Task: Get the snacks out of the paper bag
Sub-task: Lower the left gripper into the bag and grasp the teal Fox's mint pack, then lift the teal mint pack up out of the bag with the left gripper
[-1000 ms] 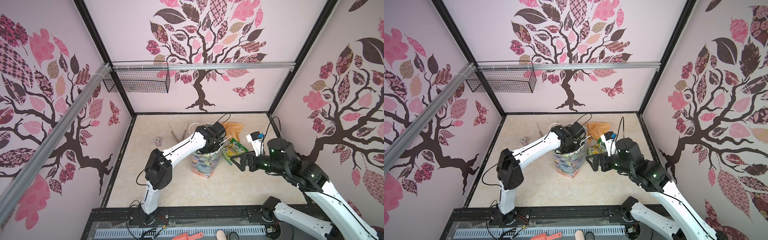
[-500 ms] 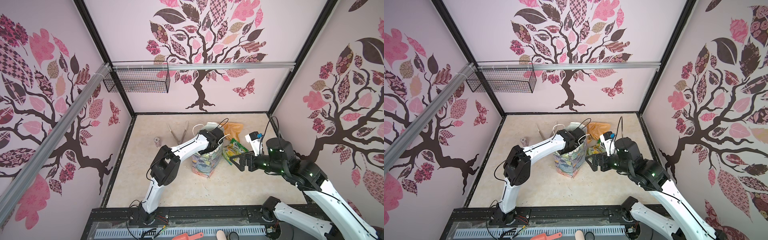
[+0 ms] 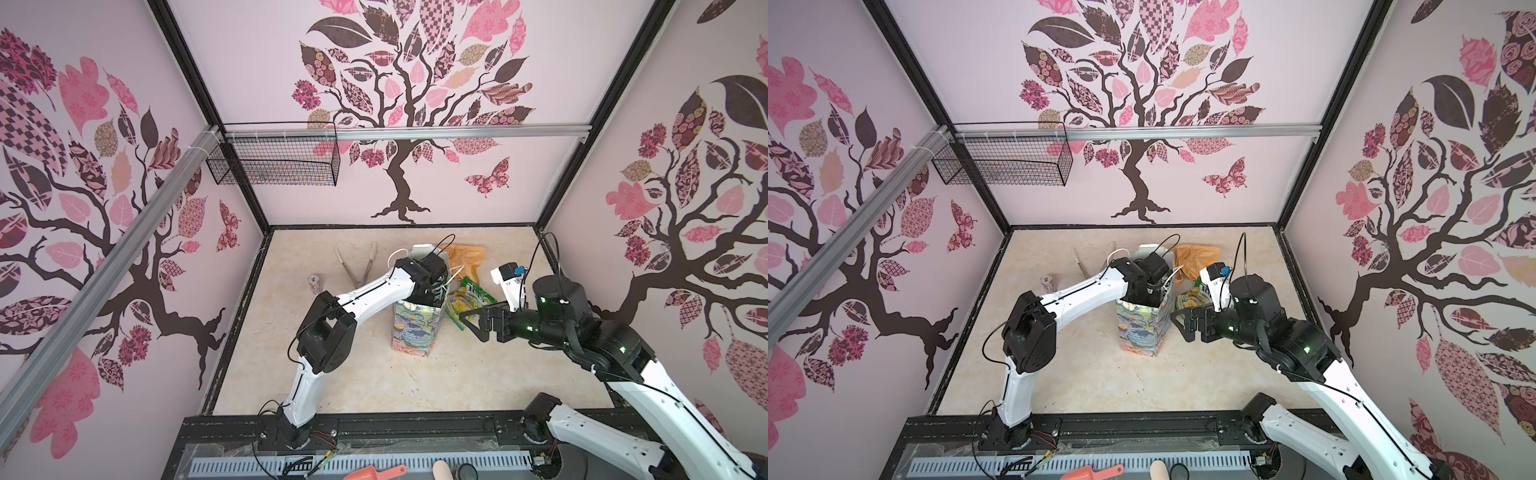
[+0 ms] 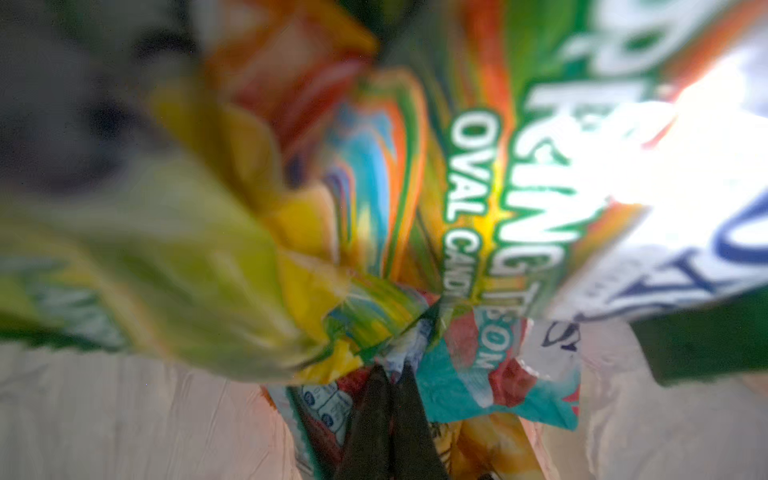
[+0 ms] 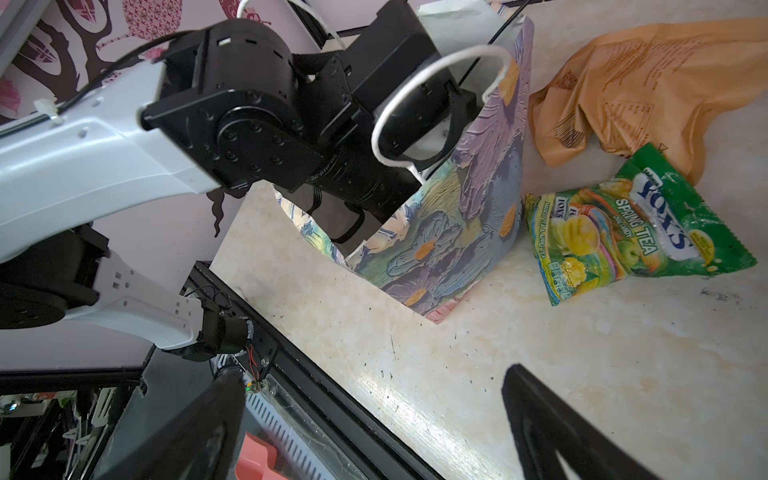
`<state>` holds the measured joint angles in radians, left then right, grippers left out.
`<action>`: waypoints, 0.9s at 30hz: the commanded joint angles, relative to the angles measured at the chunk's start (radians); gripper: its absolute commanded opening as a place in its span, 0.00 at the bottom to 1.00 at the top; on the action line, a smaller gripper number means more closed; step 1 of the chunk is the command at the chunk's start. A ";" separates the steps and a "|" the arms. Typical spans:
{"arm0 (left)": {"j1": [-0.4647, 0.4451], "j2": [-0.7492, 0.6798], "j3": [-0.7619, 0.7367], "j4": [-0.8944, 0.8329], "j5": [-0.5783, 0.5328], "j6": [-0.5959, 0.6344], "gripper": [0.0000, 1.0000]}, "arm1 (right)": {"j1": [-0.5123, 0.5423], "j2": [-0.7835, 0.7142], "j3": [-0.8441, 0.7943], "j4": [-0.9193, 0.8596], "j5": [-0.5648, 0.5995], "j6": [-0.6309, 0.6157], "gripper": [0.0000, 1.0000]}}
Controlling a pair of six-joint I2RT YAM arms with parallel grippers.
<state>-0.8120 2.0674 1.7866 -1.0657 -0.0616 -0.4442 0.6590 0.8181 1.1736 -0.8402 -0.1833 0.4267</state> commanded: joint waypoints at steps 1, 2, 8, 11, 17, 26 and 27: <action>-0.003 -0.072 0.023 0.001 0.005 0.013 0.00 | 0.003 -0.010 0.025 0.012 0.025 0.010 0.99; -0.004 -0.081 0.030 0.000 0.005 0.016 0.00 | 0.003 -0.012 0.022 0.015 0.031 0.012 1.00; -0.015 -0.136 0.082 -0.031 -0.077 0.029 0.00 | 0.003 -0.020 0.012 0.035 0.044 0.024 0.99; -0.015 -0.163 0.105 -0.036 -0.102 0.039 0.00 | 0.004 -0.024 0.007 0.044 0.052 0.027 0.99; -0.036 -0.203 0.147 -0.036 -0.095 0.060 0.00 | 0.004 -0.019 -0.010 0.054 0.065 0.033 1.00; -0.067 -0.232 0.118 0.010 -0.196 0.099 0.00 | 0.003 -0.018 -0.026 0.060 0.079 0.043 1.00; -0.067 -0.234 0.101 0.019 -0.202 0.098 0.00 | 0.004 -0.019 -0.032 0.062 0.079 0.043 0.99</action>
<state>-0.8833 1.8759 1.9232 -1.1324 -0.2043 -0.3641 0.6590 0.8040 1.1507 -0.7956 -0.1181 0.4648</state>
